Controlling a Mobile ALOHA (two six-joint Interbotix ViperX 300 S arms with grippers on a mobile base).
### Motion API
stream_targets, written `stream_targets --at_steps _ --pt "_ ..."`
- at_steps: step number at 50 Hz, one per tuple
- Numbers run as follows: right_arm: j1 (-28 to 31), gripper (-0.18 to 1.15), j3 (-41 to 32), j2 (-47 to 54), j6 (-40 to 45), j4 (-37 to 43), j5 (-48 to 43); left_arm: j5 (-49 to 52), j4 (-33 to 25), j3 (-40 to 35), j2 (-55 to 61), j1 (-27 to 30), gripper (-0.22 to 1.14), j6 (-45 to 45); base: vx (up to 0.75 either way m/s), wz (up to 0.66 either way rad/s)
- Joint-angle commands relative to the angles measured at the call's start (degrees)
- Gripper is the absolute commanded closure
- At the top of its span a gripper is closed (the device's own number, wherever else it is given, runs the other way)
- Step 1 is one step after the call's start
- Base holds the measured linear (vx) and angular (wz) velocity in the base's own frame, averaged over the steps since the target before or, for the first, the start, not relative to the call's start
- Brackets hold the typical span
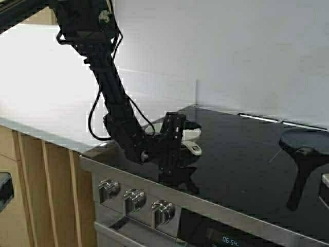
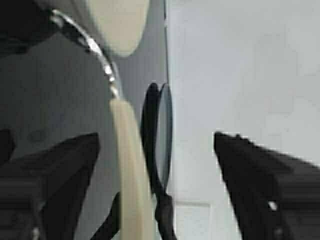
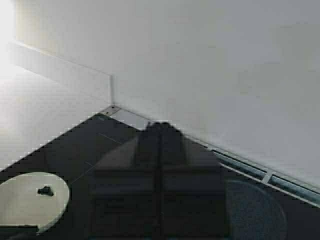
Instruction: Wash the pan
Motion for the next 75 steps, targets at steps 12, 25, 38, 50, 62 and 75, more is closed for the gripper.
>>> stream_targets --at_steps 12,25,38,50,62,75 --pt "0.0 0.91 -1.0 0.3 0.0 -0.2 -0.4 -0.7 -0.1 -1.8 -0.8 -0.4 -0.05 -0.2 0.0 0.0" --pt "0.0 0.91 -1.0 0.3 -0.1 -0.2 -0.4 -1.3 -1.2 -1.9 -0.5 -0.4 0.81 -2.1 0.0 0.0" --pt "0.0 0.91 -1.0 0.3 0.0 -0.2 -0.4 -3.2 -2.4 -0.9 -0.8 -0.4 0.85 -3.2 0.0 0.0" --pt "0.0 0.91 -0.9 0.3 0.2 -0.2 -0.4 -6.0 -2.1 3.3 -5.2 -0.4 0.9 -3.3 0.0 0.0" --pt "0.0 0.91 -0.8 0.3 0.3 -0.2 -0.5 -7.3 -1.8 12.7 -13.6 -0.5 0.9 -2.8 0.0 0.02" --pt "-0.1 0.91 -1.0 0.3 0.4 -0.2 -0.8 -13.6 -1.8 21.0 -18.7 -0.7 0.9 -2.8 -0.01 0.16"
